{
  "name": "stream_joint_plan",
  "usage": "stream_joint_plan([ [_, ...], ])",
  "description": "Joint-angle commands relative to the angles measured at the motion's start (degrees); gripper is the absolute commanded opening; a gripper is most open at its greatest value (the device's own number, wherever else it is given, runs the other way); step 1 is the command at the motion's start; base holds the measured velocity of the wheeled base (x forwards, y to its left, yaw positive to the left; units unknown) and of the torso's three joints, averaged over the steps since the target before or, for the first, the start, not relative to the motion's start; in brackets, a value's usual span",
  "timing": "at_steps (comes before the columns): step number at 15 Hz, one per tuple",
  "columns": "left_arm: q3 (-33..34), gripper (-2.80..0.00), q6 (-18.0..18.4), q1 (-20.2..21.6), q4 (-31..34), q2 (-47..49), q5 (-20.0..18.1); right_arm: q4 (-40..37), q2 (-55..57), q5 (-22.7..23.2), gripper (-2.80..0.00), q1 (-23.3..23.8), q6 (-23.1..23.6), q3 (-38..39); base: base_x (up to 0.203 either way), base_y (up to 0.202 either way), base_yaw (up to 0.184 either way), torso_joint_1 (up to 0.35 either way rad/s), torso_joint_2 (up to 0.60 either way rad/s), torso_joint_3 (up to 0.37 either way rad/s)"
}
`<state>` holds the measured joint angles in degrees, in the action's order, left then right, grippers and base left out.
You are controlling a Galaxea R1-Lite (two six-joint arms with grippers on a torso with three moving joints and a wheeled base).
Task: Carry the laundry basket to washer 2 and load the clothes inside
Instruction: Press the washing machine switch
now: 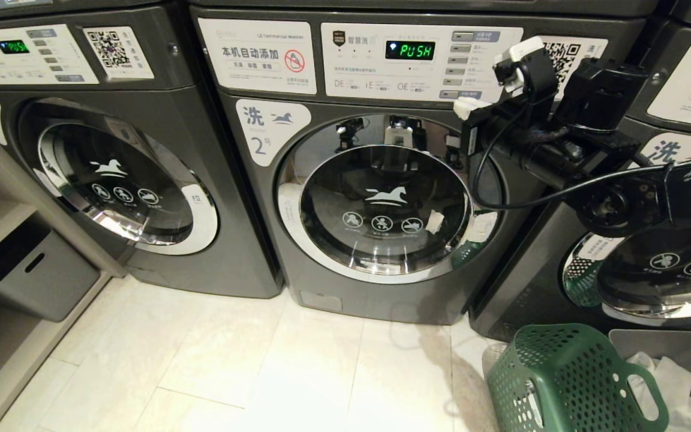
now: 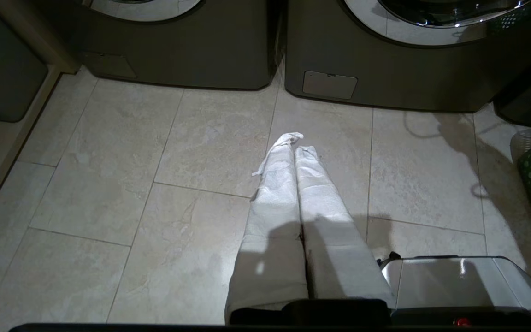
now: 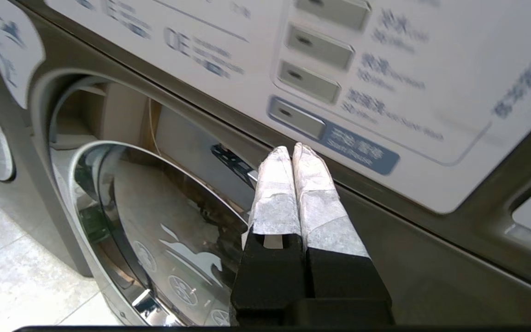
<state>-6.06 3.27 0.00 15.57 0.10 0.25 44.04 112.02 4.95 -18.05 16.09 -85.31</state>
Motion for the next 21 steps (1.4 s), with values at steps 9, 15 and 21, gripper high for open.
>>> stream_joint_plan([
  [9, 0.08, -2.8, 0.25, 0.0, 0.08, -0.01, -0.08, -1.84, -4.26, 1.38, -2.8, -0.66, -2.16, -2.09, 0.0, 0.0, 0.0, 0.002, 0.0, -0.028],
  [15, 0.0, -2.8, 0.16, 0.0, 0.08, -0.01, 0.01, -1.94, 2.96, 1.3, -2.8, -0.75, -2.38, -12.07, 0.0, 0.0, 0.0, 0.0, 0.0, 0.0],
  [21, 0.06, -2.8, 0.07, 0.0, 0.08, -0.08, 0.1, -1.68, 4.78, 1.23, -2.8, -0.75, -2.38, -12.51, 0.0, 0.0, 0.0, 0.0, 0.0, 0.0],
])
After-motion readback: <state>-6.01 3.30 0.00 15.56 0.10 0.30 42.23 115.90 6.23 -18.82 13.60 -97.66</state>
